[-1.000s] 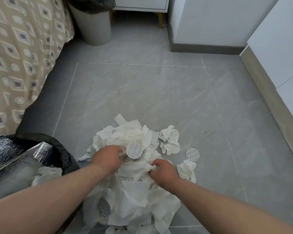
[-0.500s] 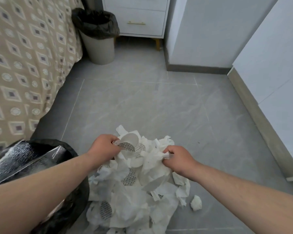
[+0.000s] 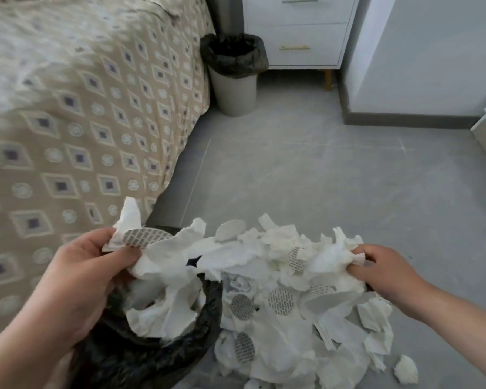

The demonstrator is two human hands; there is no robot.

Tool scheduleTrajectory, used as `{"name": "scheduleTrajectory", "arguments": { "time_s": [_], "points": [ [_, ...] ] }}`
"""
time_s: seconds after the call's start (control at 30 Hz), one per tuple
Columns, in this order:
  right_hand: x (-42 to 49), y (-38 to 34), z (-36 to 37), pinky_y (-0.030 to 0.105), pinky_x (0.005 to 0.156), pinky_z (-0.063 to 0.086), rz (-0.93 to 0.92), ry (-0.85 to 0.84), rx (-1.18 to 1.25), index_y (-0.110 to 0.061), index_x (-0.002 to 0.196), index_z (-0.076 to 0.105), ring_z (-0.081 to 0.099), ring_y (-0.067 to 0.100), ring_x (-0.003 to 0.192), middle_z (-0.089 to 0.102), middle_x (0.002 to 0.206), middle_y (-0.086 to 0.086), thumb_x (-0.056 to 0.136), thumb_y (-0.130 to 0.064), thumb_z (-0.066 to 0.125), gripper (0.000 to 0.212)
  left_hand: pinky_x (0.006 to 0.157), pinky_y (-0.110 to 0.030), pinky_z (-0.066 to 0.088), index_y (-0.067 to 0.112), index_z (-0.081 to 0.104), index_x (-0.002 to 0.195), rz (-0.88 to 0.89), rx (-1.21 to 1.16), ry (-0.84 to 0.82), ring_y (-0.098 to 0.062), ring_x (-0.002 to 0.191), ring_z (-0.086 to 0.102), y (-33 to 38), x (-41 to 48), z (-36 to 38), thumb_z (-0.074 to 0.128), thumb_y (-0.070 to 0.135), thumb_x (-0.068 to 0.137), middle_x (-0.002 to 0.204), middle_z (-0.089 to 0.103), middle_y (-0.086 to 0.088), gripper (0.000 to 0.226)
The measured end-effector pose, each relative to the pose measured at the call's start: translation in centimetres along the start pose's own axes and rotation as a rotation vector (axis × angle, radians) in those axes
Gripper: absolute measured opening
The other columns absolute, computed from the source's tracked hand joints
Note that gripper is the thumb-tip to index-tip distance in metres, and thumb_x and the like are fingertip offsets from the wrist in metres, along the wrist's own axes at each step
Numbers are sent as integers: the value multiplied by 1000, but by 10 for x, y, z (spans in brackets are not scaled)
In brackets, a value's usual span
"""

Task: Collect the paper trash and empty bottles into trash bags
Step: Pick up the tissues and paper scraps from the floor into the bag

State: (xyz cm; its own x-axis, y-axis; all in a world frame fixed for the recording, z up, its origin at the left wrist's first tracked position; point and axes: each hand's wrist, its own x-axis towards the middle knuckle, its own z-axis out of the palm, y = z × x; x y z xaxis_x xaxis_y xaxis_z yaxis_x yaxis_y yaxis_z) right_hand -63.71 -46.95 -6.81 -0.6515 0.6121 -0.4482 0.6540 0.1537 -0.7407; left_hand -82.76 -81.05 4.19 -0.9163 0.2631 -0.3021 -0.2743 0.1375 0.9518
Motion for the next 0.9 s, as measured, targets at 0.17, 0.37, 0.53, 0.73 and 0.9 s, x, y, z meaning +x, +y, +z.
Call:
{"name": "scheduleTrajectory", "arguments": {
  "time_s": [0.17,0.37,0.53,0.73,0.9],
  "points": [
    [-1,-1,10,21,45,47,34,-9,13,-10,84,70,65,21,61,72,81,9,82,-1,67,10,55,-20,50,28,75,81,168,506,174,-19,67,67,-26,-23,-66,74,13,68,76,74,-5,20],
    [-4,-4,18,20,45,48,51,-11,49,-10,85,69,64,20,62,71,81,6,82,3,68,14,90,-3,37,29,64,93,561,1055,-54,9,92,59,-79,-6,-71,48,26,70,97,64,34,28],
    [-5,-7,19,28,54,51,63,-40,86,-10,87,70,67,22,64,74,82,7,82,3,67,14,76,-16,44,27,73,81,600,1313,-332,-10,79,65,-121,24,-42,43,25,69,94,72,10,32],
    [-7,-16,23,30,56,53,59,-49,87,-8,83,71,69,24,67,75,84,9,81,3,67,12,87,-29,50,33,61,115,337,1509,-512,-18,108,60,-162,56,-16,46,19,81,117,62,10,39],
    [-17,-41,33,35,64,56,-22,-97,72,-17,78,73,71,24,71,75,77,-1,80,-1,70,16,108,-19,29,43,36,140,231,1364,-471,-9,136,37,-154,43,-22,44,61,75,147,40,9,68]
  ]
}}
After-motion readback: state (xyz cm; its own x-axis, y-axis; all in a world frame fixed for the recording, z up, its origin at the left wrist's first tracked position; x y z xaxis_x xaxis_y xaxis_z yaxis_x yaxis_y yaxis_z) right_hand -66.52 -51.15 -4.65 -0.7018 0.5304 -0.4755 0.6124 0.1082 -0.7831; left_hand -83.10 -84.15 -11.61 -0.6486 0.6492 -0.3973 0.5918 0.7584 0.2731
